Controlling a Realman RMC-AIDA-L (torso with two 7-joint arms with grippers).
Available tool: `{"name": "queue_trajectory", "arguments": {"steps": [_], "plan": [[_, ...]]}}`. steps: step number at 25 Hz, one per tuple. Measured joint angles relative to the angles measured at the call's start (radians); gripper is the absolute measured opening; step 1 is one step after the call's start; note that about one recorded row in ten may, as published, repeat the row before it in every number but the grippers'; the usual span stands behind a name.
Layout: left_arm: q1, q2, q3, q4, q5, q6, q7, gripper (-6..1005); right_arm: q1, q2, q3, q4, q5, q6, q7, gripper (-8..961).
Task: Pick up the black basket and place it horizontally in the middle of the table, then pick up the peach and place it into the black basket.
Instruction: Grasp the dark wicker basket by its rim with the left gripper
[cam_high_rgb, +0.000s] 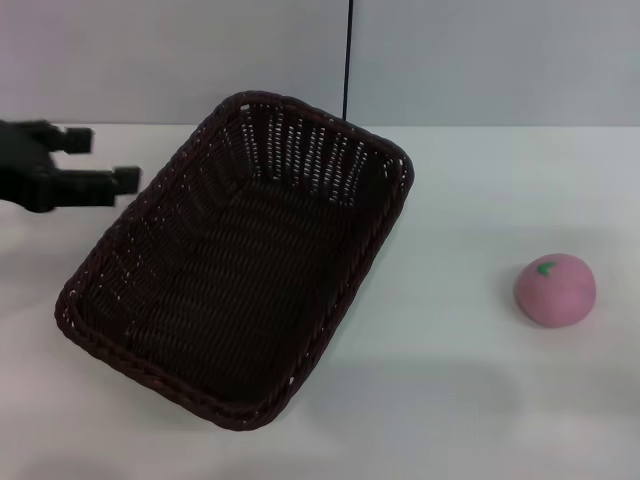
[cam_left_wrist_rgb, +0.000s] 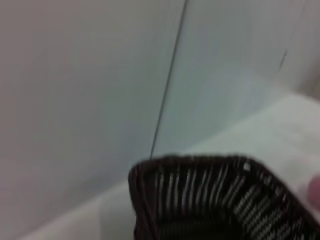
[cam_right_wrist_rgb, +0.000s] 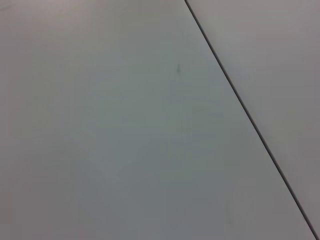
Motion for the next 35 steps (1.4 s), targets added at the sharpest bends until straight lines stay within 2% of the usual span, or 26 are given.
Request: {"name": "queue_trajectory", "arguments": {"steps": [4, 9, 12, 15, 21, 26, 35], "plan": [[-0.060, -0.005, 0.088, 0.030, 0.180, 0.000, -0.095, 826, 0.003, 0.000, 0.000, -0.001, 0.000, 0.001, 0.000, 679], [-0.081, -0.006, 0.173, 0.032, 0.286, -0.052, -0.157, 826, 0.002, -0.001, 0.000, -0.005, 0.000, 0.001, 0.001, 679], [-0.106, -0.006, 0.270, 0.026, 0.387, -0.107, -0.226, 825, 0.001, -0.001, 0.002, -0.011, 0.000, 0.001, 0.001, 679], [-0.117, -0.006, 0.290, 0.021, 0.407, -0.107, -0.243, 825, 0.001, -0.001, 0.010, -0.012, 0.001, 0.001, 0.001, 679], [-0.142, -0.010, 0.396, -0.003, 0.502, -0.114, -0.305, 825, 0.001, -0.001, 0.012, -0.014, 0.002, 0.001, 0.001, 680], [-0.159, -0.011, 0.435, -0.022, 0.536, -0.119, -0.332, 826, 0.007, -0.001, 0.012, -0.016, 0.002, 0.003, -0.004, 680], [-0.199, -0.011, 0.442, -0.072, 0.577, -0.116, -0.347, 826, 0.009, -0.001, 0.013, -0.024, 0.002, 0.027, -0.005, 680]]}}
